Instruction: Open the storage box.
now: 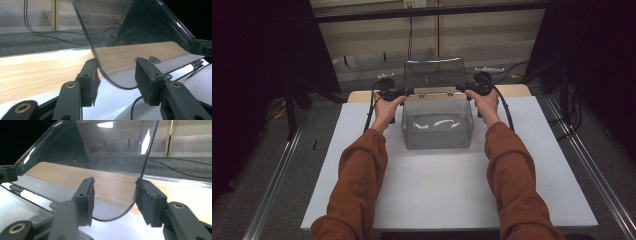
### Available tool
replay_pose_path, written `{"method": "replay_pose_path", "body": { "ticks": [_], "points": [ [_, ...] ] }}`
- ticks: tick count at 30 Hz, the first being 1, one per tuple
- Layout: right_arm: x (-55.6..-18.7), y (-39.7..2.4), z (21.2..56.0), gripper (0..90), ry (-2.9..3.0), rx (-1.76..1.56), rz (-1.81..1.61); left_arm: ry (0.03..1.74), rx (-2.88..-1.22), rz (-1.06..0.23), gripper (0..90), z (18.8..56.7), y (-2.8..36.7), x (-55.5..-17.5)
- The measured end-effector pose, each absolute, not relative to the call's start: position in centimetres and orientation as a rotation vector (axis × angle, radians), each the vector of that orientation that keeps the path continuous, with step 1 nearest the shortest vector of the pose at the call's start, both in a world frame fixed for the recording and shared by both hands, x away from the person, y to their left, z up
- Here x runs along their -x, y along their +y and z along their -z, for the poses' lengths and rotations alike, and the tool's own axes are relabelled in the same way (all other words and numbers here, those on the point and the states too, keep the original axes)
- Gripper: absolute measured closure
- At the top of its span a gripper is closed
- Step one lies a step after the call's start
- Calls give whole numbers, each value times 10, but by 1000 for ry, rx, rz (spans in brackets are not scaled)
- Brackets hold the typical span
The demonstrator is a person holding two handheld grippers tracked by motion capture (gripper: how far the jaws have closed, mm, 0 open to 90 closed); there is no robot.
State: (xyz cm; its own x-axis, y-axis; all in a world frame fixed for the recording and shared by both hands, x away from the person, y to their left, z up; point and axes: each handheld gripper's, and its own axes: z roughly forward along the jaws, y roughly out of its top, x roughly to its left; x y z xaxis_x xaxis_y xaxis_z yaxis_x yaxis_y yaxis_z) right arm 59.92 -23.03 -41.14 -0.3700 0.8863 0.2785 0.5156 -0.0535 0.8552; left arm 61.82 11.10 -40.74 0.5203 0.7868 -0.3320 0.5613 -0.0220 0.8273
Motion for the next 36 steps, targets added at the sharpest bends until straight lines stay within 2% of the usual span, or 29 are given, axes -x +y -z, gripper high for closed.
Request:
{"method": "replay_pose_path", "body": {
  "ticks": [6,9,20,24,27,28,31,36],
  "points": [
    [-600,-228,415,438,1854,-1535,-1411,1180,-1676,-217,510,411,113,-620],
    [-600,-227,417,424,1852,-1548,-1416,1184,-1679,-246,475,411,112,-620],
    [-600,-226,421,393,1816,-1620,-1433,1184,-1666,-254,445,413,110,-620],
    [-600,-226,422,346,1800,-1613,-1411,1183,-1663,-253,425,413,110,-620],
    [-600,-224,422,381,1815,-1572,-1384,1139,-1651,-284,381,414,108,-619],
    [-600,-224,422,351,1795,-1569,-1425,1144,-1658,-317,369,414,106,-619],
    [-600,-222,421,290,1779,-1542,-1346,1151,-1647,-314,316,416,106,-620],
    [-598,-224,420,257,1787,-1532,-1336,1146,-1640,-318,275,416,107,-620]
  ]
}}
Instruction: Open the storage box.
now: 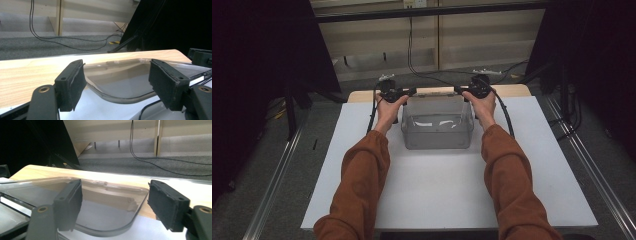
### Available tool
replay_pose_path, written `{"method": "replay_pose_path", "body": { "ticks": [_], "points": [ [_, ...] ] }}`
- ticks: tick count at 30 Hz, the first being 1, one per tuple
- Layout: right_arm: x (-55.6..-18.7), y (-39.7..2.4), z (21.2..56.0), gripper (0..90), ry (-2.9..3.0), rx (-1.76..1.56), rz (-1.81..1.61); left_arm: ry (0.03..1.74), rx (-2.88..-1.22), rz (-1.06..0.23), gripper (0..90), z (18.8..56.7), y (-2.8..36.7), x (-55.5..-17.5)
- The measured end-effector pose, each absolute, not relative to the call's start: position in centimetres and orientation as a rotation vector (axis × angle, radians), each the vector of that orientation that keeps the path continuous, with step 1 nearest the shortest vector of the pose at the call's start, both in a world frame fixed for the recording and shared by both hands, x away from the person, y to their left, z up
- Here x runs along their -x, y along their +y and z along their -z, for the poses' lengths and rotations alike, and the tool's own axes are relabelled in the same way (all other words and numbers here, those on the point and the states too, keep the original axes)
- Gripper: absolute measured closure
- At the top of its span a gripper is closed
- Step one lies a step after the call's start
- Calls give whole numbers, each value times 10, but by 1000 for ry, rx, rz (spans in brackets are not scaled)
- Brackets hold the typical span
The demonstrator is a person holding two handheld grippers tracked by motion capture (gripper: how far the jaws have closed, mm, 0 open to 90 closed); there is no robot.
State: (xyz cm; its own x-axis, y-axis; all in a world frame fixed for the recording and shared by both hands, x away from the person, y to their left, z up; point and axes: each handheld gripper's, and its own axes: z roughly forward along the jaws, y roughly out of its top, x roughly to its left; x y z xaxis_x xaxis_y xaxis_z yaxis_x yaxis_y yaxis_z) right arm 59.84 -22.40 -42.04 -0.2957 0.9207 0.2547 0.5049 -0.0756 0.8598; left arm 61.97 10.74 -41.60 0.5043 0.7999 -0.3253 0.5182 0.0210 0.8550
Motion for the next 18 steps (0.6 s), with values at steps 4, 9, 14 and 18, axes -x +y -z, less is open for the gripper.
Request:
{"method": "replay_pose_path", "body": {
  "ticks": [4,9,14,18],
  "points": [
    [-596,-225,418,222,1793,-1504,-1351,1139,-1652,-331,224,415,110,-619],
    [-592,-225,415,184,1768,-1460,-1367,1110,-1672,-344,163,413,114,-618],
    [-589,-224,413,126,1760,-1416,-1358,1076,-1693,-363,128,410,115,-616],
    [-585,-224,410,93,1747,-1393,-1366,1072,-1700,-366,106,409,116,-611]
  ]
}}
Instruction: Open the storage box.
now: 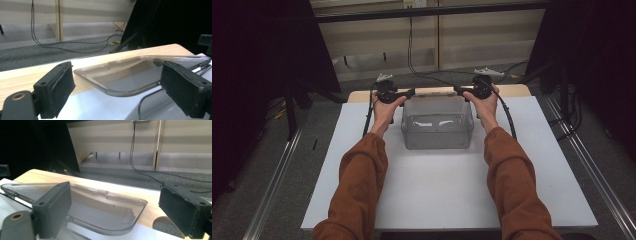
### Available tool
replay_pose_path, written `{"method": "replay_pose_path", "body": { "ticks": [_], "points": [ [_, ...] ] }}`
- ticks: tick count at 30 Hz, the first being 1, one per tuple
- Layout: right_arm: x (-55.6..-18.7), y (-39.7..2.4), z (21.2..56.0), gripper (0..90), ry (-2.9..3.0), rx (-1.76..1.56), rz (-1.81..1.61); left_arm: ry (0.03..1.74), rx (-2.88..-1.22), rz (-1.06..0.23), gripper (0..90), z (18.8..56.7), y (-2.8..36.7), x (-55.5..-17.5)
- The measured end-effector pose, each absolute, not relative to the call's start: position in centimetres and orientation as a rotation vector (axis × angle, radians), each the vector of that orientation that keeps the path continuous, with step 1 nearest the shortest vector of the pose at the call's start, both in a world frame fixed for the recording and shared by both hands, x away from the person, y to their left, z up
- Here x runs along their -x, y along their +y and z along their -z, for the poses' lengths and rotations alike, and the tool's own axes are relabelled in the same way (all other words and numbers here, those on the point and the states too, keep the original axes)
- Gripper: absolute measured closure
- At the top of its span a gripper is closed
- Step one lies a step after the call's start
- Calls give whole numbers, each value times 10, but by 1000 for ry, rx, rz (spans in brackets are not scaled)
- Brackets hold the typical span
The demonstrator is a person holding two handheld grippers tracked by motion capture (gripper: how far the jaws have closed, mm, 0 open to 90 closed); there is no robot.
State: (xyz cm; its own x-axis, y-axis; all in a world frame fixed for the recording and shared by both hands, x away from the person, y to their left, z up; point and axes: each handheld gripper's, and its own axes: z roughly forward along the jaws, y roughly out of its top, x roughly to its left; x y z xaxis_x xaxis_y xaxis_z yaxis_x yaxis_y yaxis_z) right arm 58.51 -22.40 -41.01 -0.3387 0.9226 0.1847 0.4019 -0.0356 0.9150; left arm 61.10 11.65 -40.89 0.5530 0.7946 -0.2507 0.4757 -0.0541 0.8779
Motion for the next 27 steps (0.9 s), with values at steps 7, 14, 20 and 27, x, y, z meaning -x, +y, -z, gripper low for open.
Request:
{"method": "replay_pose_path", "body": {
  "ticks": [7,14,20,27],
  "points": [
    [-576,-226,406,69,1736,-1334,-1372,1033,-1725,-435,52,406,116,-603],
    [-568,-222,402,54,1736,-1264,-1322,981,-1699,-493,36,396,117,-589],
    [-558,-220,401,32,1709,-1240,-1333,927,-1678,-543,28,391,124,-579],
    [-543,-219,396,10,1695,-1201,-1339,904,-1646,-587,26,394,129,-565]
  ]
}}
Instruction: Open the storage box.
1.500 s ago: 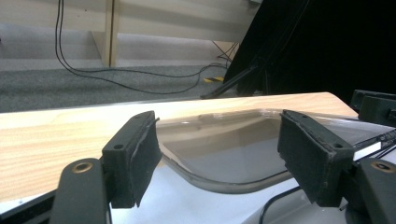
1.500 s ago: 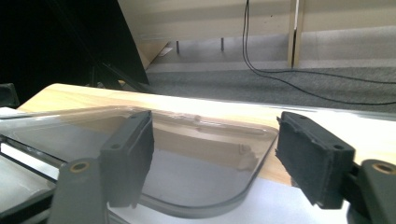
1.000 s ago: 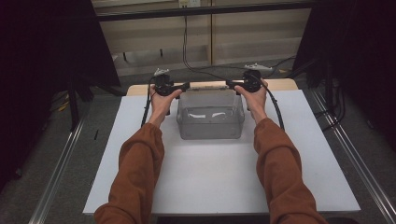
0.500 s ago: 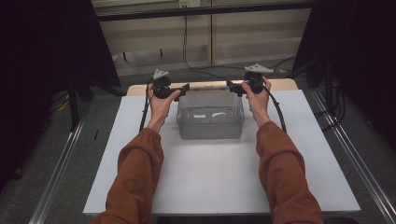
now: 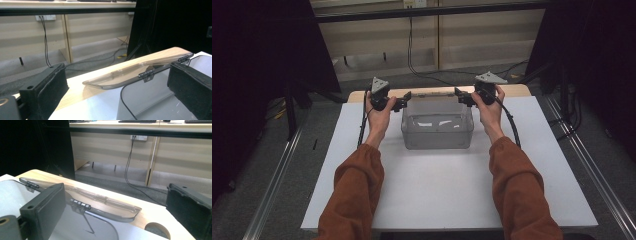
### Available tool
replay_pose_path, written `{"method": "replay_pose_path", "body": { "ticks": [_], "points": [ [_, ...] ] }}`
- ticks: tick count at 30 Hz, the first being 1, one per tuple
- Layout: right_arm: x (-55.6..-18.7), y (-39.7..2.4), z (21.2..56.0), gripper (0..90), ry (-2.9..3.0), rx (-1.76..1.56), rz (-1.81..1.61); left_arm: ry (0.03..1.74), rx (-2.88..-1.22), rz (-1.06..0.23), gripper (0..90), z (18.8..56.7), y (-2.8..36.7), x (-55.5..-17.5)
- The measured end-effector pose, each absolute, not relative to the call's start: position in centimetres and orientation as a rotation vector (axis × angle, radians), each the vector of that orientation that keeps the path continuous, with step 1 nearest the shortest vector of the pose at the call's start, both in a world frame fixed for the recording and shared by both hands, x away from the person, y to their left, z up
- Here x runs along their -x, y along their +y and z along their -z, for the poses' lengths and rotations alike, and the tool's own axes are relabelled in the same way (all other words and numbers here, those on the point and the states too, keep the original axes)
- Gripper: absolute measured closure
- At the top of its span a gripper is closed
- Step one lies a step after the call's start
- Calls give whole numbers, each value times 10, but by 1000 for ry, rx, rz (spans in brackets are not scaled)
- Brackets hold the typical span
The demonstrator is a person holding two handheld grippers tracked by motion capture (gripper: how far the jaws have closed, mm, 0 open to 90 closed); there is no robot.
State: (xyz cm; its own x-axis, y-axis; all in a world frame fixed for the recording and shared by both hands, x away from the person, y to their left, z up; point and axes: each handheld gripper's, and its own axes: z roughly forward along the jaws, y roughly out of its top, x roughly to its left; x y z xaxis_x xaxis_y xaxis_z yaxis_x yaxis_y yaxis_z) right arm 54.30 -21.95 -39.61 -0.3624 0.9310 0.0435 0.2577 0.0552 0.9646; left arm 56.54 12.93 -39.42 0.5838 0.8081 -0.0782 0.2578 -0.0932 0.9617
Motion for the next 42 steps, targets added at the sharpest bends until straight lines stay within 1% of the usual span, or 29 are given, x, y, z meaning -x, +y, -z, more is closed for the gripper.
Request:
{"method": "replay_pose_path", "body": {
  "ticks": [3,4,7,21,24,26,34,42],
  "points": [
    [-539,-220,394,7,1687,-1196,-1340,915,-1632,-574,25,397,132,-561],
    [-535,-221,393,0,1684,-1199,-1352,916,-1639,-597,26,398,133,-558],
    [-531,-221,392,0,1682,-1185,-1340,917,-1630,-592,26,399,134,-555],
    [-507,-222,391,7,1651,-1132,-1333,873,-1629,-606,26,399,133,-530],
    [-502,-220,394,5,1651,-1139,-1328,854,-1574,-636,29,398,134,-519],
    [-496,-217,396,0,1656,-1132,-1335,848,-1583,-619,32,399,134,-513],
    [-484,-212,399,0,1669,-1098,-1314,849,-1582,-611,39,397,137,-500],
    [-466,-209,398,4,1654,-1057,-1349,817,-1576,-615,48,394,143,-482]
  ]
}}
